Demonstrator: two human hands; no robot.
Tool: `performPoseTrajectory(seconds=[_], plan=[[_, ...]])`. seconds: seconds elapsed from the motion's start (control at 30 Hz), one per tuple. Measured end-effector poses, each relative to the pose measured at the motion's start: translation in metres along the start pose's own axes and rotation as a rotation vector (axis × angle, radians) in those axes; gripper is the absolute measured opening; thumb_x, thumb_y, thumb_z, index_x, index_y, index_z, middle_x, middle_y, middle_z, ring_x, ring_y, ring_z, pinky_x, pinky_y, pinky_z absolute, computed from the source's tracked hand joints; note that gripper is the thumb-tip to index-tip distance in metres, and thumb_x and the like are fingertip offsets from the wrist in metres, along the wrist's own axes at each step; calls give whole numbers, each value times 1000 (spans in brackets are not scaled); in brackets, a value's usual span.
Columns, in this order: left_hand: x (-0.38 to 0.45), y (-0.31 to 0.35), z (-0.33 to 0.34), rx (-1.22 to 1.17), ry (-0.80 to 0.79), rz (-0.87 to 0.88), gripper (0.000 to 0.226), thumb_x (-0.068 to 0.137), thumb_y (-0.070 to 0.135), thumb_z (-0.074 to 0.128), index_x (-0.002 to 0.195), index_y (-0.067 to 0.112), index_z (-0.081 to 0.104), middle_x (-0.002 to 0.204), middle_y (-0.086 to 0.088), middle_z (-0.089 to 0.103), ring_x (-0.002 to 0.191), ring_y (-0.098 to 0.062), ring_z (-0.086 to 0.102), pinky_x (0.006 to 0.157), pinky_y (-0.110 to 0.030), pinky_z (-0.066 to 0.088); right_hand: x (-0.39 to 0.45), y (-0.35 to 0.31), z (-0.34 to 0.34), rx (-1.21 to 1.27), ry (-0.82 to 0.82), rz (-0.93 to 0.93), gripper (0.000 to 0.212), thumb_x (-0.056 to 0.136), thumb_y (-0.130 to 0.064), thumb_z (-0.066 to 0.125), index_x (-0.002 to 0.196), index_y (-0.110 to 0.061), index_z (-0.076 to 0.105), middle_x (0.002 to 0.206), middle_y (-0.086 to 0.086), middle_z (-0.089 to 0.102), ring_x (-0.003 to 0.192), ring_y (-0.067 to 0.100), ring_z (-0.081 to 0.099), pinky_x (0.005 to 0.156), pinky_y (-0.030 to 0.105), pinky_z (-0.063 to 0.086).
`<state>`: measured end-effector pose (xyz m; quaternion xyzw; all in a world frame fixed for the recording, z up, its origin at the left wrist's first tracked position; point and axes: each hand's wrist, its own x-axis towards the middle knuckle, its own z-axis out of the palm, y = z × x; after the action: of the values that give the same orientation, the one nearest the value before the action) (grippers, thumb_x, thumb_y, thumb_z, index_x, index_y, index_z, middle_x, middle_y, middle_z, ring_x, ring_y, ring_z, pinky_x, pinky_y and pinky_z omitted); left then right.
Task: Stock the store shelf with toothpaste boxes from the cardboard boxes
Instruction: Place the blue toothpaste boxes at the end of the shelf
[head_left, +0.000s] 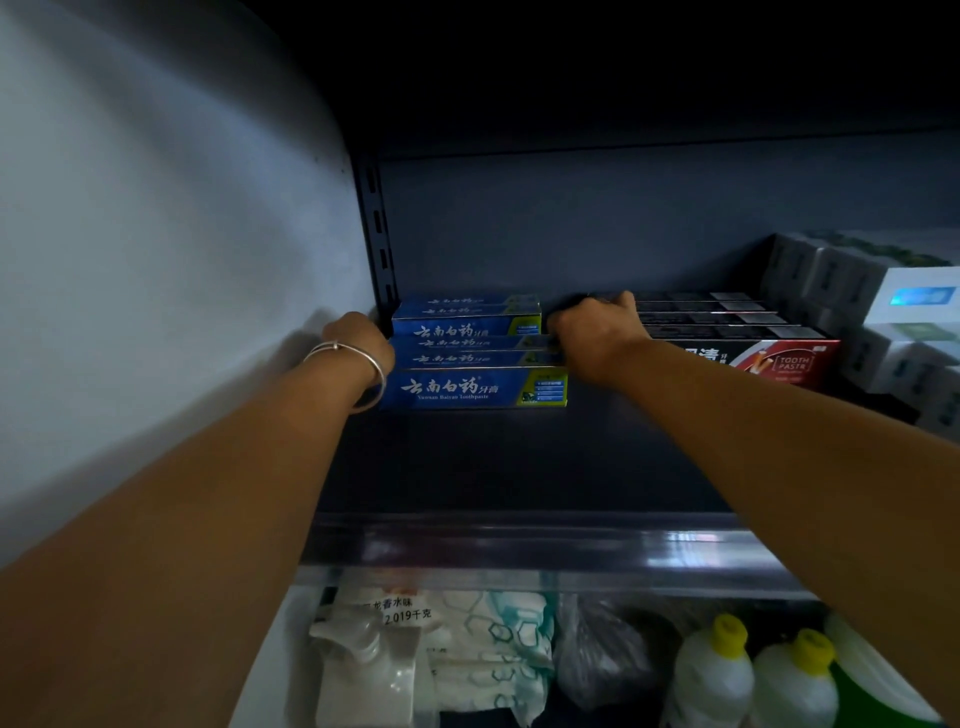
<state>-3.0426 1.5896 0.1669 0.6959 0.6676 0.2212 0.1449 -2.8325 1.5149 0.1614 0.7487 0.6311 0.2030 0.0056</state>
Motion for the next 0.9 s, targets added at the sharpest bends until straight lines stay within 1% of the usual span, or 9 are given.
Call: performPoseTrajectory(seconds=[0.1, 0.2, 0.27, 0.33, 0.4, 0.53, 0.73, 0.83, 0.9], plan=[[5, 7, 1, 0, 7, 11, 27, 95, 8, 43, 107, -7, 62, 110, -20, 63, 103, -33, 59, 77, -31, 43, 7, 4, -1, -21, -12, 8, 25, 91, -16, 52, 112, -22, 62, 115, 2, 61, 114, 22, 49, 99, 39, 27], [10, 14, 3, 35, -16, 26, 32, 98, 10, 37, 113, -5, 60, 106, -18, 60, 97, -30, 56, 75, -29, 38, 17, 7, -2, -50, -76, -1, 29, 92, -19, 48, 119, -24, 57, 120, 2, 57, 118, 22, 45, 102, 43, 25], [14, 17, 5, 10, -41, 30, 36, 100, 16, 34, 118, -5, 57, 107, -19, 57, 98, -29, 55, 80, -32, 40, 26, 7, -2, -72, -115, -7, 32, 92, -17, 47, 123, -24, 54, 122, 2, 55, 119, 22, 44, 104, 45, 23], [19, 19, 5, -8, -61, 42, 42, 102, 23, 30, 125, -6, 51, 124, -21, 54, 113, -33, 52, 93, -35, 39, 36, 7, 1, -80, -156, -7, 36, 93, -16, 46, 127, -24, 51, 126, 3, 53, 121, 22, 43, 107, 47, 22], [25, 22, 6, 4, -65, 62, 46, 103, 25, 26, 130, -6, 47, 134, -22, 48, 122, -33, 47, 100, -35, 36, 46, 6, 4, -93, -209, -5, 40, 93, -16, 47, 132, -24, 47, 131, 4, 50, 124, 23, 41, 107, 49, 20], [38, 24, 6, 61, -81, 87, 44, 104, 19, 22, 134, -7, 41, 138, -23, 45, 126, -33, 43, 103, -35, 32, 70, 2, 16, -94, -255, 13, 45, 94, -19, 49, 138, -24, 41, 135, 3, 47, 129, 24, 38, 108, 52, 18], [54, 24, 17, 56, -127, 87, 48, 104, 27, 23, 139, -3, 36, 147, -19, 35, 134, -30, 36, 108, -33, 28, 88, -1, 23, 1, -317, 20, 51, 96, -15, 46, 145, -21, 33, 146, 4, 37, 136, 26, 31, 111, 56, 11], [57, 27, 19, 66, -160, 104, 49, 104, 27, 23, 142, -2, 31, 150, -18, 29, 137, -29, 31, 110, -32, 25, 94, 2, 27, 31, -349, 6, 49, 97, -15, 43, 145, -16, 32, 148, 6, 33, 137, 28, 29, 110, 58, 13], [60, 30, 20, 89, -178, 116, 49, 104, 28, 23, 144, -1, 28, 151, -17, 27, 138, -28, 29, 111, -31, 24, 101, 4, 31, 45, -357, -3, 47, 96, -14, 44, 142, -13, 36, 144, 8, 38, 132, 30, 36, 108, 57, 21]])
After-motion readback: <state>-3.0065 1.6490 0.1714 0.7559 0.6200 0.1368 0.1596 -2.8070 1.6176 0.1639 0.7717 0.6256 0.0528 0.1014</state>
